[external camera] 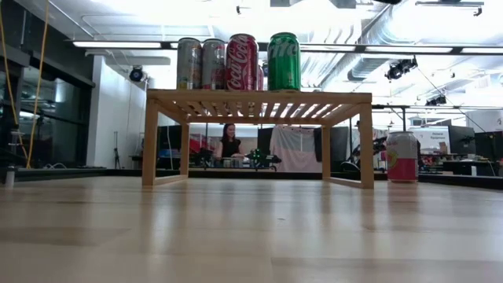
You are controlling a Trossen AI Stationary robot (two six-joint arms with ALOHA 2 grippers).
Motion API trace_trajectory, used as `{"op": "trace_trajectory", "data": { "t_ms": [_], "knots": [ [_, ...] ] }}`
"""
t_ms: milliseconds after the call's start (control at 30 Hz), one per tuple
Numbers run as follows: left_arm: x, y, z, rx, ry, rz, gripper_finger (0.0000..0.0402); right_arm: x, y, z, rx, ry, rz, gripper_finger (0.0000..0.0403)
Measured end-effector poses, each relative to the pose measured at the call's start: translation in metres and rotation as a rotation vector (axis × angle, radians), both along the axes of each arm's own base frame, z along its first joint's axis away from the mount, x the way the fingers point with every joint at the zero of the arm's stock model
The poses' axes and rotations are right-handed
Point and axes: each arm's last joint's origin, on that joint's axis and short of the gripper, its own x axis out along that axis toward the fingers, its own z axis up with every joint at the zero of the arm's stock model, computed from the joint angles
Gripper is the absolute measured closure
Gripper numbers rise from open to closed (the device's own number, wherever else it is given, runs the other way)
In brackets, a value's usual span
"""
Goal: Place canned beverage on shelf
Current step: Put the white pink soda can on the shelf aligned with other white pink soda can
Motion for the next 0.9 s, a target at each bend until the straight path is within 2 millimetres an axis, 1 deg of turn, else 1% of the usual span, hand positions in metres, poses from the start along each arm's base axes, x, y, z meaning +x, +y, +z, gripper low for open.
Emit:
{"op": "trace_trajectory", "data": {
  "t_ms": [67, 133, 233, 333, 400, 533, 633, 767, 900],
  "knots": [
    [0.0, 0.0, -0.001, -0.002, 0.015, 0.0, 0.0035, 0.001, 0.01, -0.003, 0.105, 0.124, 0.03, 0.0006],
    [0.001, 0.0, -0.003, -0.004, 0.028, 0.0, 0.0035, 0.0, 0.022, -0.01, 0.226, 0.286, 0.022, 0.0004],
    [0.001, 0.0, -0.005, -0.007, 0.049, 0.0, 0.0035, -0.007, 0.042, -0.024, 0.382, 0.588, -0.066, 0.0004],
    [0.001, 0.0, -0.007, -0.009, 0.069, -0.006, 0.0035, -0.018, 0.067, -0.034, 0.442, 0.868, -0.183, 0.0004],
    [0.002, 0.0, -0.008, -0.008, 0.084, -0.022, 0.0035, -0.026, 0.086, -0.039, 0.446, 0.993, -0.242, 0.0004],
    [0.002, -0.001, -0.01, -0.004, 0.108, -0.061, 0.0035, -0.033, 0.123, -0.05, 0.505, 1.133, -0.363, 0.0004],
    [0.003, -0.002, -0.013, -0.006, 0.137, -0.08, 0.0035, -0.033, 0.15, -0.06, 0.579, 1.178, -0.439, 0.0004],
    [0.003, -0.002, -0.016, -0.011, 0.167, -0.084, 0.0035, -0.025, 0.179, -0.079, 0.67, 1.19, -0.523, 0.0004],
    [0.003, -0.002, -0.018, -0.014, 0.188, -0.084, 0.0035, -0.01, 0.199, -0.097, 0.686, 1.186, -0.53, 0.0004]
  ]
}}
